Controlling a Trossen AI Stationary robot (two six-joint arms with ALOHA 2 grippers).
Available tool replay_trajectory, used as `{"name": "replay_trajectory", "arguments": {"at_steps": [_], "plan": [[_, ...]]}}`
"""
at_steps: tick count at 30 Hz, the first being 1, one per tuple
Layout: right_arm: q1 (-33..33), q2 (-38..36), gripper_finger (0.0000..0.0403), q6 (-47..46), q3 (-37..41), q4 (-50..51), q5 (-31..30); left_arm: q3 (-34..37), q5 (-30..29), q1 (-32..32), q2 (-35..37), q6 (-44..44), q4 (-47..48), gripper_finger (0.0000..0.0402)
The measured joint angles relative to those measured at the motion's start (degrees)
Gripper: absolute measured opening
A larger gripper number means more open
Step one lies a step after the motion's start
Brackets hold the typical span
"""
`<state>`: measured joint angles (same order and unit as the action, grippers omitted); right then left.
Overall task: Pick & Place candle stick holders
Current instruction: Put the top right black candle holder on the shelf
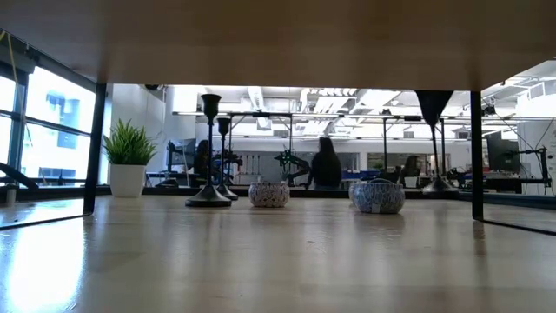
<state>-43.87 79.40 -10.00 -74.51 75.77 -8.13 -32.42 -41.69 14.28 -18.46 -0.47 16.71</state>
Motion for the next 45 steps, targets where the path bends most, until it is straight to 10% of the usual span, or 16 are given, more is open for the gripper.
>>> {"name": "replay_trajectory", "arguments": {"at_steps": [22, 45], "plan": [[16.9, -0.1, 0.0131, -5.2, -47.6, 14.3, 9.1, 0.0, 0.2, 0.0, 0.0, 0.2, 0.0, 0.0001], [54.3, 3.0, 0.0131, -28.1, -50.2, 12.3, 11.1, 0.0, 0.0, 0.0, 0.0, -4.5, 0.2, 0.0001]]}}
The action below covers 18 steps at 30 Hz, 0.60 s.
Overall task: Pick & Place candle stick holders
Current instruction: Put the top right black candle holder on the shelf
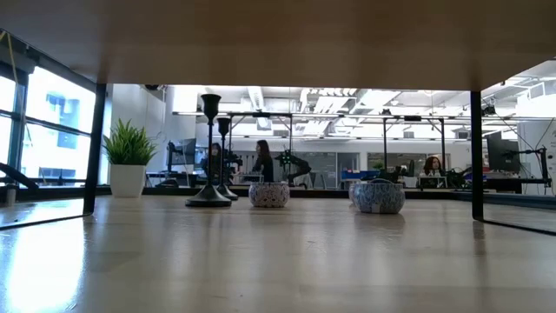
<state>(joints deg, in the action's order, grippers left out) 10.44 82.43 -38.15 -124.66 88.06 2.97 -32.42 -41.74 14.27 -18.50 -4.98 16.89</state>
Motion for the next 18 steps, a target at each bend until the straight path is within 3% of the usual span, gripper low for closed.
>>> {"name": "replay_trajectory", "arguments": {"at_steps": [12, 18], "plan": [[13.9, 6.2, 0.0131, -14.0, 0.0, 2.0, -10.7, 3.3, 0.2, 0.0, -0.2, -8.9, 0.0, 0.0001], [17.1, 10.4, 0.0131, -21.2, 0.0, 1.9, -11.6, 3.6, 0.2, 0.0, -0.2, -8.2, 0.0, 0.0001]]}}
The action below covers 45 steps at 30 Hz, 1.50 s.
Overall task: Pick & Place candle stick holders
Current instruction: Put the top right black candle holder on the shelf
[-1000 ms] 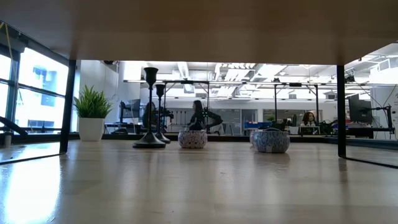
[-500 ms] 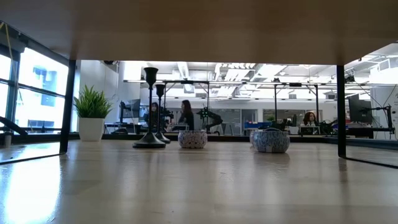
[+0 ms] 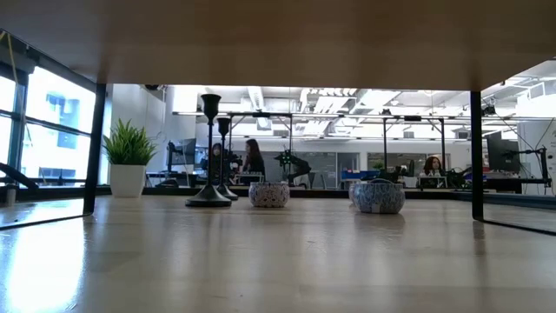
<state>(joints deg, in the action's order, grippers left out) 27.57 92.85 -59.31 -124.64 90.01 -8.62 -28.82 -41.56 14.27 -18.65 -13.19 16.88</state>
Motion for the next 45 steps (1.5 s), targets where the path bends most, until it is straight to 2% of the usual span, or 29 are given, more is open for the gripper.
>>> {"name": "replay_trajectory", "arguments": {"at_steps": [7, 15, 22, 28, 37, 45], "plan": [[0.8, 3.8, 0.0131, -8.6, 0.0, 0.0, -2.4, 0.0, 0.5, 0.0, 0.0, 5.0, 0.0, 0.0001], [0.2, 4.3, 0.0131, -18.1, 0.0, 0.0, -3.9, 0.0, 12.6, 0.0, 0.1, 5.5, 0.4, 0.0001], [0.2, 3.4, 0.0131, -24.3, 0.0, 0.0, -2.6, 0.0, 17.3, 0.0, 0.1, 6.9, 3.6, 0.0001], [-1.0, 2.4, 0.0131, -25.1, 0.0, 0.0, -2.1, 0.0, 18.2, 0.0, 0.2, 6.9, 5.2, 0.0001], [-5.1, 1.6, 0.0131, -19.9, 0.0, 0.0, 0.7, 0.0, 18.1, 0.0, 0.2, 6.9, 6.5, 0.0001], [-6.6, -3.1, 0.0131, -17.0, 0.0, 0.0, 0.4, 0.0, 18.1, 0.0, 0.2, 6.9, 6.5, 0.0001]]}}
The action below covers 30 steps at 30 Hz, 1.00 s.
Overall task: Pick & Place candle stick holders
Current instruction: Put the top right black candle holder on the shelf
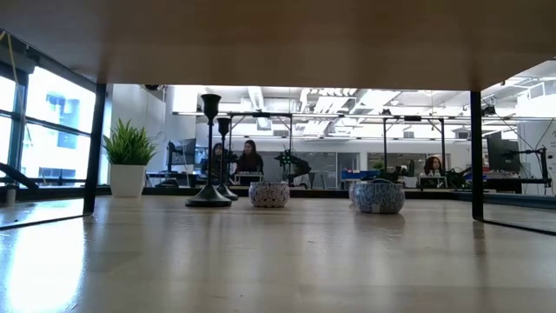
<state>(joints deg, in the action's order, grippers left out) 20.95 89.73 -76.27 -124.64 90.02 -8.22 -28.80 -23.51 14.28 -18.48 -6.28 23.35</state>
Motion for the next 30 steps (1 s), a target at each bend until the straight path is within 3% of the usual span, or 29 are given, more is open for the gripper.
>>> {"name": "replay_trajectory", "arguments": {"at_steps": [5, 12, 16, 21, 30], "plan": [[0.0, -4.4, 0.0131, 0.7, 2.3, -0.1, 0.2, 0.0, -0.2, 0.0, 0.0, 0.0, 0.0, 0.0001], [0.0, -15.4, 0.0131, -4.1, 17.3, 0.1, 2.8, 0.0, -4.8, 0.0, 0.0, -1.6, -0.2, 0.0001], [0.0, -17.4, 0.0131, -5.1, 22.3, 0.2, 4.5, 0.0, -6.9, 0.0, 0.0, -1.7, -0.6, 0.0001], [-0.1, -15.5, 0.0131, -2.9, 21.5, 0.1, 5.5, 0.0, -9.0, 0.0, 0.0, -1.7, -0.8, 0.0001], [-1.1, -7.3, 0.0131, 3.1, 12.5, -0.2, 6.2, 0.0, -10.5, 0.0, 0.0, -1.5, -0.8, 0.0001]]}}
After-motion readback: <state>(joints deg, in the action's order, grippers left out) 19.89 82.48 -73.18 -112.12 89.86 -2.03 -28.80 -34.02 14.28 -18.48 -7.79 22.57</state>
